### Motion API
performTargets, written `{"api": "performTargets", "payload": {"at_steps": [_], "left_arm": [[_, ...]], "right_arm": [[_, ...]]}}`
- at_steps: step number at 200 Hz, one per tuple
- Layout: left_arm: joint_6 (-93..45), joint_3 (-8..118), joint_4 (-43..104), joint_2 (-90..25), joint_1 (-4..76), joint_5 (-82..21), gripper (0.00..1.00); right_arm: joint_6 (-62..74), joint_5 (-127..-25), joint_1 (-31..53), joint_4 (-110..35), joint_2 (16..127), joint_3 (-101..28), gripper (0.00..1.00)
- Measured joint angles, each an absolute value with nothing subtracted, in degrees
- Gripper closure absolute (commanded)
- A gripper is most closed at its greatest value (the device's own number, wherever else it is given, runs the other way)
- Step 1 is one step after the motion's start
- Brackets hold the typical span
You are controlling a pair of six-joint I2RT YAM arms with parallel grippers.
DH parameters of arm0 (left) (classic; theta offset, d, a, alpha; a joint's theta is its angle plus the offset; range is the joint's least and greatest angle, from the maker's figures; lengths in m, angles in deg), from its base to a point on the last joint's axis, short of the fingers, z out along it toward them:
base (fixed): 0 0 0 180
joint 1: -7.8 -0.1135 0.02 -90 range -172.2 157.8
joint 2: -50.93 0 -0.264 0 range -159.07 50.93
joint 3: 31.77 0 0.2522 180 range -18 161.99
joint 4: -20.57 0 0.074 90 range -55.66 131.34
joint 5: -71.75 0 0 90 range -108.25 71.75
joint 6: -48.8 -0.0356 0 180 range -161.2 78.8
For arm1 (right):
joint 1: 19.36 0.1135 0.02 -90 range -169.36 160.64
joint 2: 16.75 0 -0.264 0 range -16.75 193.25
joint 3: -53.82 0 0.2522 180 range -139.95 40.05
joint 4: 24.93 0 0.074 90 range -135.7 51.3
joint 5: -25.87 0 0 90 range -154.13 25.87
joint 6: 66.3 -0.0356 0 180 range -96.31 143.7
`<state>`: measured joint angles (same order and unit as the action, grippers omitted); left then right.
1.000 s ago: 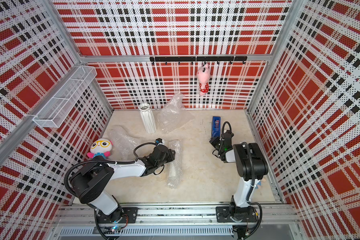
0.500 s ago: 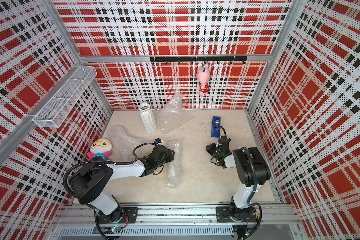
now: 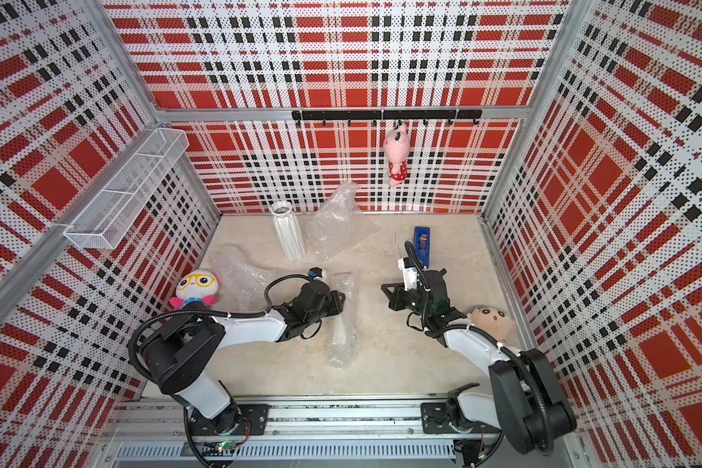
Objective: Wrap vases in bubble wrap
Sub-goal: Tear off the tape using the Tape Cutter, then stick the tape on the bubble wrap.
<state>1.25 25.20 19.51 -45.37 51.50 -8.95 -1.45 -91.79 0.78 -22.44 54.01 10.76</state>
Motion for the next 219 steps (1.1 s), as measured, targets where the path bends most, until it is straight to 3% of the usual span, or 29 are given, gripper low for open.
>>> {"api": "performTargets", "payload": {"at_steps": [66,139,219], "left_arm": [[-6.4,27.9,20.0,-47.2,52.3,-12.5,0.57],[-11.3,28.2,18.9,-47.8,52.9,-15.5,0.57],[-12.9,28.2,17.8,-47.9,52.9,-18.2,0.57]], "right_arm": [[6.0,-95.1,7.2,-25.0,54.0,13.3,1.0],[7.1,-99.5,12.2,-19.7,61.7,15.1,1.0],[8.1,-98.4,12.7,-16.5,61.8,15.5,1.0]]}}
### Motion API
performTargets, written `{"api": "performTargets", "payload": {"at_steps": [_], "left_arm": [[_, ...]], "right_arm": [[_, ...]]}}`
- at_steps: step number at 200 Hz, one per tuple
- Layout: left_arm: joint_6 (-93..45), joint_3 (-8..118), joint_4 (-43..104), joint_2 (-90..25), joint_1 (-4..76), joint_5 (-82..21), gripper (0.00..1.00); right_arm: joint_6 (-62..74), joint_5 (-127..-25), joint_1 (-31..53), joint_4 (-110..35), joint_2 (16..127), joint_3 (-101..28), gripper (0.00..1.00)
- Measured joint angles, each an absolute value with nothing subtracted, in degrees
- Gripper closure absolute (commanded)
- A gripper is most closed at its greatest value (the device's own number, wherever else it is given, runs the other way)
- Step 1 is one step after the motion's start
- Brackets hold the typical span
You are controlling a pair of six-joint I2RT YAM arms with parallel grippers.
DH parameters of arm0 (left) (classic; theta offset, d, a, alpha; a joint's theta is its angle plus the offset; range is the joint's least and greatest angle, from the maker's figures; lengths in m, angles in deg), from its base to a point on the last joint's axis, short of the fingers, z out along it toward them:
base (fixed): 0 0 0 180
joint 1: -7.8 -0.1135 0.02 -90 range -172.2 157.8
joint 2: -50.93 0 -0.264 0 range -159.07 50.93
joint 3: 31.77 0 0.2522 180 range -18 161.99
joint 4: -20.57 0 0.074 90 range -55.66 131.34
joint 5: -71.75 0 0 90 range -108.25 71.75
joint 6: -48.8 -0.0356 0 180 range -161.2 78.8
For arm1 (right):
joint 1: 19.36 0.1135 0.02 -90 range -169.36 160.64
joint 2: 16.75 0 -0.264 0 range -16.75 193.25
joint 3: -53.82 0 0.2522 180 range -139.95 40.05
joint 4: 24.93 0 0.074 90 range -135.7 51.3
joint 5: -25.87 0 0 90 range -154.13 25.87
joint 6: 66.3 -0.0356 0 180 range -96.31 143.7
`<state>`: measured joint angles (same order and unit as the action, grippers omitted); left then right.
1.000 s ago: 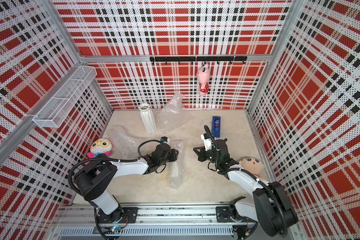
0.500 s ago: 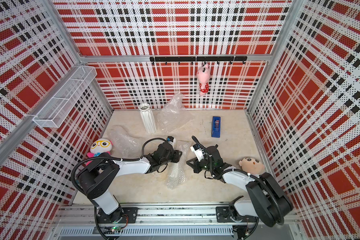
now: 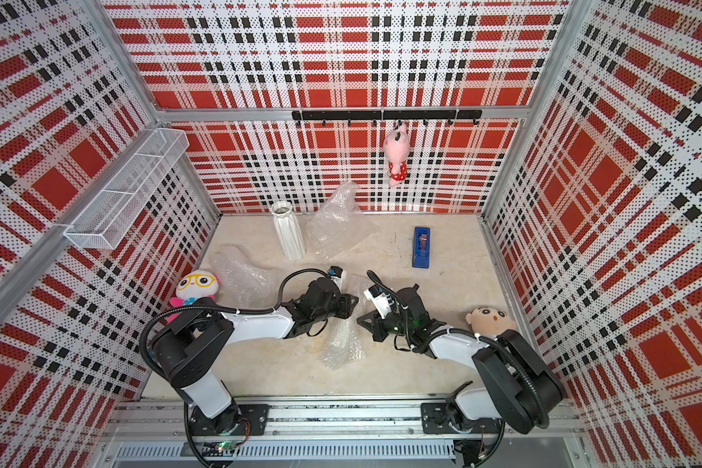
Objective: Wrap vases in bubble wrap
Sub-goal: Stick the tape on the bubble wrap.
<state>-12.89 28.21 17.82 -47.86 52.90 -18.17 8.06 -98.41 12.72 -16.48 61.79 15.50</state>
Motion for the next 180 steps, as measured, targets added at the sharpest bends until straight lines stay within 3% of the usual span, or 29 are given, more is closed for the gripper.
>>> {"api": "performTargets", "payload": {"at_steps": [73,180], "left_arm": [[-13.2,28.2,17.4,-48.1,53.1,-18.4,0.58],[-13.4,28.2,16.8,-48.9,54.0,-17.8,0.57]], "right_arm": [[5.0,-98.2,5.6,-14.4,57.9,17.6,1.0],[2.2,-99.8,5.6,-8.8,75.3,10.8,1.0]]}}
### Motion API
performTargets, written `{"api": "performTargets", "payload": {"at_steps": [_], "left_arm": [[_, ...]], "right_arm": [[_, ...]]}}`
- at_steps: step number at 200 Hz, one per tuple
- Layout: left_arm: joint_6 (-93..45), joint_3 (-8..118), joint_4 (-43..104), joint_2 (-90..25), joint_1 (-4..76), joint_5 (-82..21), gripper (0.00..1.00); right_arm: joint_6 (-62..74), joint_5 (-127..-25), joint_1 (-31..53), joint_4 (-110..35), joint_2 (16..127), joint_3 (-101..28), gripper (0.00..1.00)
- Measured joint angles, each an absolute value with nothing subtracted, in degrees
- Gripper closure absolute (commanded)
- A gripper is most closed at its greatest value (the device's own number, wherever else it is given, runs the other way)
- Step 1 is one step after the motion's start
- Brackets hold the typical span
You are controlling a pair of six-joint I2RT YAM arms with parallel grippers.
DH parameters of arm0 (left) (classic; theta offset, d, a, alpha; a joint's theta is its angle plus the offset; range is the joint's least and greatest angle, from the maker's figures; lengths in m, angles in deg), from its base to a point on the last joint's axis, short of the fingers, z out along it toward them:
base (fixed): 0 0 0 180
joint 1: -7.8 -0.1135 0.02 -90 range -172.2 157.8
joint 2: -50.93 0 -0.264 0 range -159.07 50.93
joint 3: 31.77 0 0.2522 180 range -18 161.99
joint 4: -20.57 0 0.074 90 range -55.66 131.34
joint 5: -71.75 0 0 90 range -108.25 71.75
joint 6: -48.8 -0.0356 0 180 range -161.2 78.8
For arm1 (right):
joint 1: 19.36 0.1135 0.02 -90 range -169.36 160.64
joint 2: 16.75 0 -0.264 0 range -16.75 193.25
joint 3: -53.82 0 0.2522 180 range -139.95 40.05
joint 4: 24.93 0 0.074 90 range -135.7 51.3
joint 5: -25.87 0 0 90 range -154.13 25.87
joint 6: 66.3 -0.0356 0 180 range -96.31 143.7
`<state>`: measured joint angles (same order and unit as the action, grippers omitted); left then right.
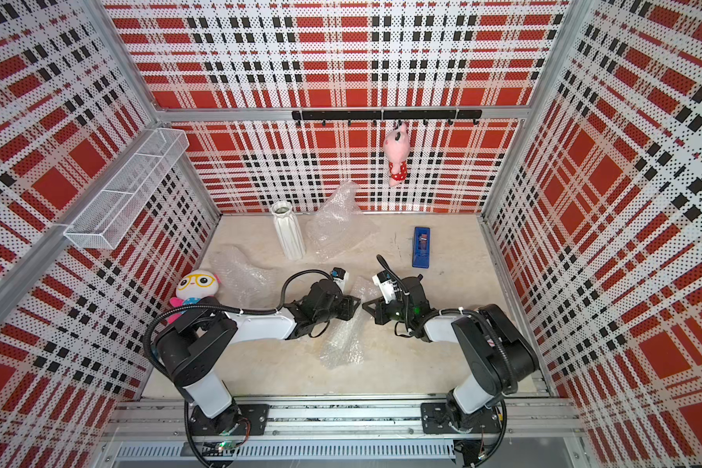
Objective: Wrap vases in bubble wrap
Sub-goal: Stick the tape on the bubble wrap.
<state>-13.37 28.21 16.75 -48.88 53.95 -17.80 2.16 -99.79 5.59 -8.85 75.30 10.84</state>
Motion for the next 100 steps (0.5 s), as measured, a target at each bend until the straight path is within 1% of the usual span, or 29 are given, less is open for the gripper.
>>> {"api": "performTargets", "payload": {"at_steps": [72,100], "left_arm": [[-13.2,28.2,16.7,-48.9,54.0,-17.5,0.58],[-13.0,27.7,15.8,-48.8,54.0,-17.5,0.59]], "right_arm": [[-1.3,-99.8,5.7,-3.8,78.9,10.8,1.0],[-1.2,-98.1,6.4,-3.6,79.0,10.6,0.99]]}}
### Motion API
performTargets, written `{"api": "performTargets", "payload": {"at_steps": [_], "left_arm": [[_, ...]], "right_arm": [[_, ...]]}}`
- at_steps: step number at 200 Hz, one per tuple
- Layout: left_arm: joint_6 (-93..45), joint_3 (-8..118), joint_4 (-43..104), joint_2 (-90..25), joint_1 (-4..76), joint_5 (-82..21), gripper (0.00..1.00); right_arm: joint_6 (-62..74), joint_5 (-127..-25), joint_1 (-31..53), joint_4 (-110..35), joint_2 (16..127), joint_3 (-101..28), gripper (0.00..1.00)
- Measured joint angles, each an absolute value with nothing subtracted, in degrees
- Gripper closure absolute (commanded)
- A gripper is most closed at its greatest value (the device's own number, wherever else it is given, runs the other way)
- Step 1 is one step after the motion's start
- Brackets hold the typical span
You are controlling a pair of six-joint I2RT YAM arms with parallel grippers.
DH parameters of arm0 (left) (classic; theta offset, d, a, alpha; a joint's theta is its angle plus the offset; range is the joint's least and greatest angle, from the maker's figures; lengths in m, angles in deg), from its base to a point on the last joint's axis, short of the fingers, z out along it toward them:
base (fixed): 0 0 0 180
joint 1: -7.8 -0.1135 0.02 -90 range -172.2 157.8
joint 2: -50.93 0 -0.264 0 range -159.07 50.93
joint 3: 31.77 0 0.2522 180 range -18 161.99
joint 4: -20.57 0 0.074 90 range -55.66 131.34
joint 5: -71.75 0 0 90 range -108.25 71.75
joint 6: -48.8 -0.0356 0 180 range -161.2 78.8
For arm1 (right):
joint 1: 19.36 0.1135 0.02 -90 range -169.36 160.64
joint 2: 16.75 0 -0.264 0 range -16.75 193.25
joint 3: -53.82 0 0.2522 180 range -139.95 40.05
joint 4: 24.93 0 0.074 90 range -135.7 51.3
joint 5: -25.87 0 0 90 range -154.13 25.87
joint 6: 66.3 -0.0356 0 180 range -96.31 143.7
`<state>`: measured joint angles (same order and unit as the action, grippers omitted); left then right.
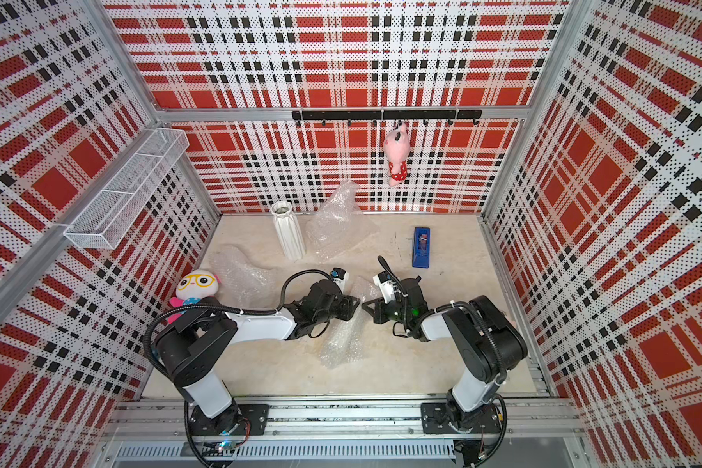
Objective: Wrap vases in bubble wrap
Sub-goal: Stick the tape on the bubble wrap.
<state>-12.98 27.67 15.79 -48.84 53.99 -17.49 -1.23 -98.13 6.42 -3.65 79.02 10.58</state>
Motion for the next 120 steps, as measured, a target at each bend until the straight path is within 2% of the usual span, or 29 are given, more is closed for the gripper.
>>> {"api": "performTargets", "payload": {"at_steps": [15,39,79,120], "left_arm": [[-12.9,27.4,15.4,-48.8,53.9,-17.5,0.6],[-12.5,26.9,15.1,-48.4,53.6,-17.5,0.61],[-11.0,25.2,14.0,-47.3,52.7,-18.2,0.63],[-9.7,23.3,12.8,-45.8,51.9,-19.6,0.62]], "right_arm": [[-0.8,-96.3,7.4,-3.7,79.0,10.3,0.97],[-0.4,-93.3,8.8,-3.1,79.0,10.0,0.89],[0.2,-87.2,11.1,-1.0,79.0,10.4,0.82],[0.1,-84.1,12.5,1.9,79.0,11.3,0.75]]}}
